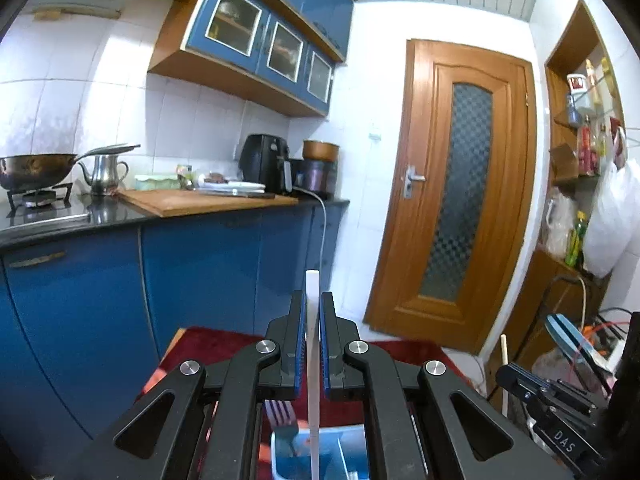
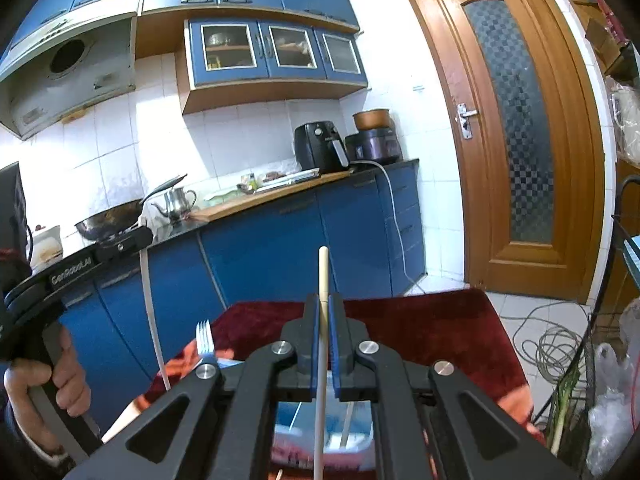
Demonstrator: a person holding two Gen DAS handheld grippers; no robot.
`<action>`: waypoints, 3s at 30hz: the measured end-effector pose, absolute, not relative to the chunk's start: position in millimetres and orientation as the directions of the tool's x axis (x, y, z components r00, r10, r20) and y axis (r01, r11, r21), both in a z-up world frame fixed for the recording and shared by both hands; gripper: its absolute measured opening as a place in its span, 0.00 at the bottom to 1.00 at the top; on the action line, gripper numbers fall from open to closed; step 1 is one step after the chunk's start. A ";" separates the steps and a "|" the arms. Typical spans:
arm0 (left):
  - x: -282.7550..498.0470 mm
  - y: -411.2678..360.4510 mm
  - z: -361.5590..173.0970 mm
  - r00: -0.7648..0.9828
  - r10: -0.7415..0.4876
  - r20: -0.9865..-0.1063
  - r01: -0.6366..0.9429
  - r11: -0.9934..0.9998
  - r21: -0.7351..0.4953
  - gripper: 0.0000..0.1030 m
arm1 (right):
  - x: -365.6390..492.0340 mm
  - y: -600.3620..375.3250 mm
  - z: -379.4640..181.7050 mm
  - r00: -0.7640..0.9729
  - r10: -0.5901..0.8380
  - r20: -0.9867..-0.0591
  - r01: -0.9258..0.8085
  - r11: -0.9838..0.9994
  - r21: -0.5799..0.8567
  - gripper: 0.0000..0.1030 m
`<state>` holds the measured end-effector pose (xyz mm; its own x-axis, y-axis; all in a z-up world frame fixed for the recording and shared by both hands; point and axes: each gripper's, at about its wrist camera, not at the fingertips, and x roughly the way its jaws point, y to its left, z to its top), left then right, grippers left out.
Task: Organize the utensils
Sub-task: 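Lift both sticks into the blue caddy and open both tools, then move both open tools back over the remaining utensils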
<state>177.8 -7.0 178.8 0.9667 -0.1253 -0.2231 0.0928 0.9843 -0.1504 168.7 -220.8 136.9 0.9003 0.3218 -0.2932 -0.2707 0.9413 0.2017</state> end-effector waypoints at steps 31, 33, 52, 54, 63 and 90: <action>206.3 -21.8 104.4 0.930 -0.189 -0.314 0.165 0.981 -0.101 0.06 | 205.0 -198.2 85.4 0.901 0.277 -0.334 -0.264 0.961 0.083 0.21; 202.7 -24.4 103.3 0.921 -0.192 -0.338 0.171 0.981 -0.091 0.11 | 197.2 -199.3 86.0 0.896 0.286 -0.339 -0.270 0.958 0.097 0.30; 130.4 -6.0 124.0 0.888 -0.205 -0.411 0.181 0.979 -0.096 0.21 | 110.4 -204.7 117.8 0.863 0.330 -0.383 -0.287 0.943 0.166 0.33; 121.9 -3.1 124.0 0.885 -0.201 -0.420 0.180 0.980 -0.089 0.21 | 101.5 -203.1 116.0 0.857 0.324 -0.400 -0.283 0.946 0.160 0.33; 91.7 -0.5 110.1 0.847 -0.167 -0.506 0.163 0.985 -0.053 0.26 | 68.2 -195.9 99.2 0.831 0.297 -0.470 -0.268 0.955 0.130 0.34; 91.4 -28.9 11.1 0.593 -0.215 -0.776 0.170 0.975 -0.140 0.27 | 44.5 -238.7 10.8 0.715 0.264 -0.648 -0.159 0.963 0.218 0.46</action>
